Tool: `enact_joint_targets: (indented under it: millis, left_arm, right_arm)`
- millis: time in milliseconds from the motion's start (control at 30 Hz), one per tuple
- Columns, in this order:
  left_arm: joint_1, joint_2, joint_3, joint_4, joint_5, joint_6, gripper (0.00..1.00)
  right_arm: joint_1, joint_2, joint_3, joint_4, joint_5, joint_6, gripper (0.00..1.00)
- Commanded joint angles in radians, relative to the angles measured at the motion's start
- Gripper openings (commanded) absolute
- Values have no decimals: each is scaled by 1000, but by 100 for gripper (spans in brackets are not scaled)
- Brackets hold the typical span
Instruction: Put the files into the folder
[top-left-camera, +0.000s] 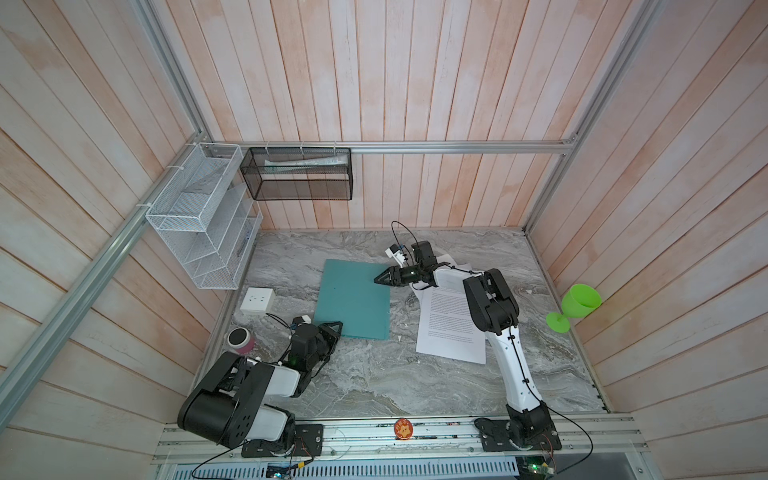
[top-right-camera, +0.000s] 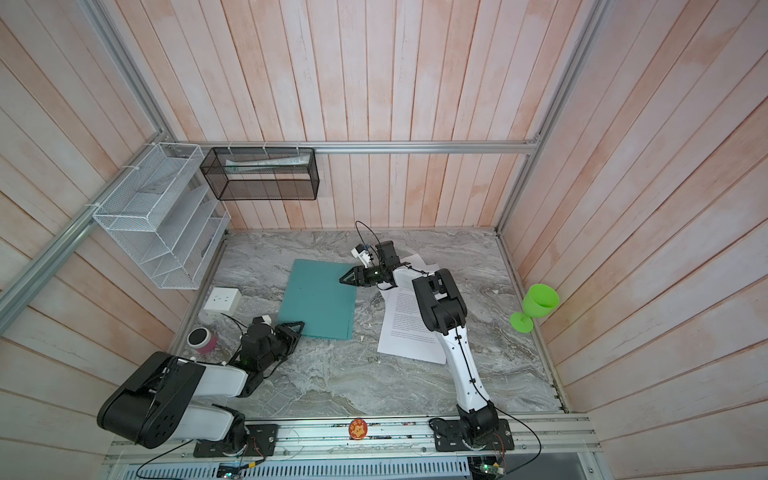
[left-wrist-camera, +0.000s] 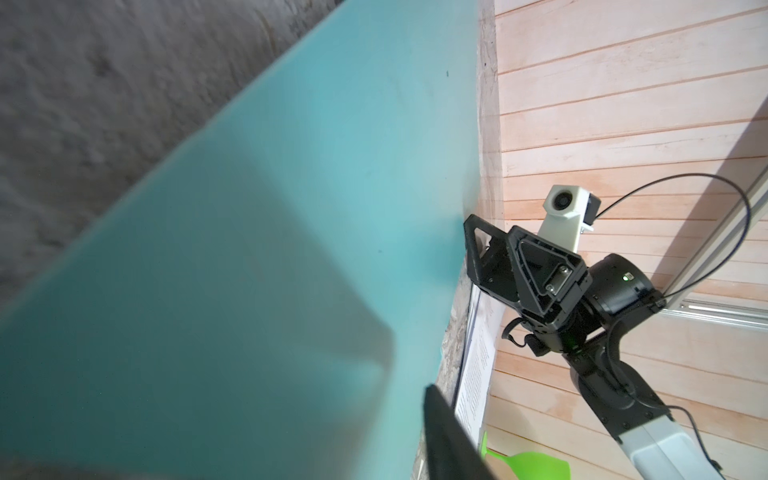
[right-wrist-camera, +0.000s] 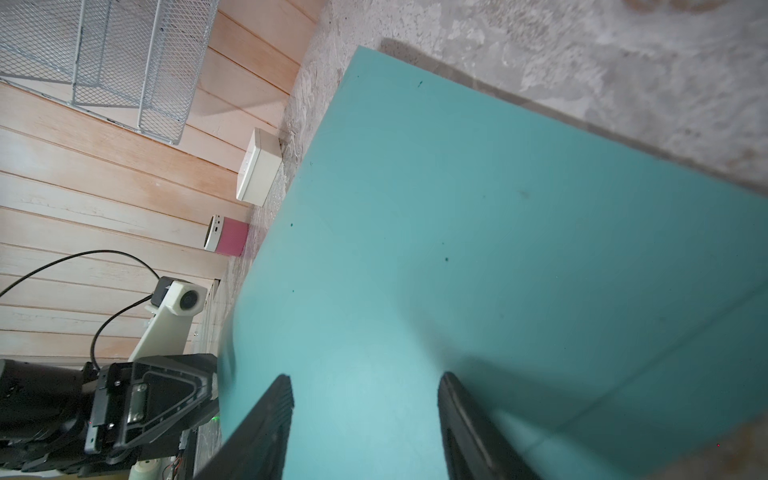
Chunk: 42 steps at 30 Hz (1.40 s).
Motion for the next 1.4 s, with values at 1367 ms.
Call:
enact_joint_targets:
  millis: [1367]
  left_arm:
    - [-19, -182, 14, 28, 28, -111, 0]
  right_arm:
    - [48, -303, -575, 411, 75, 402, 35]
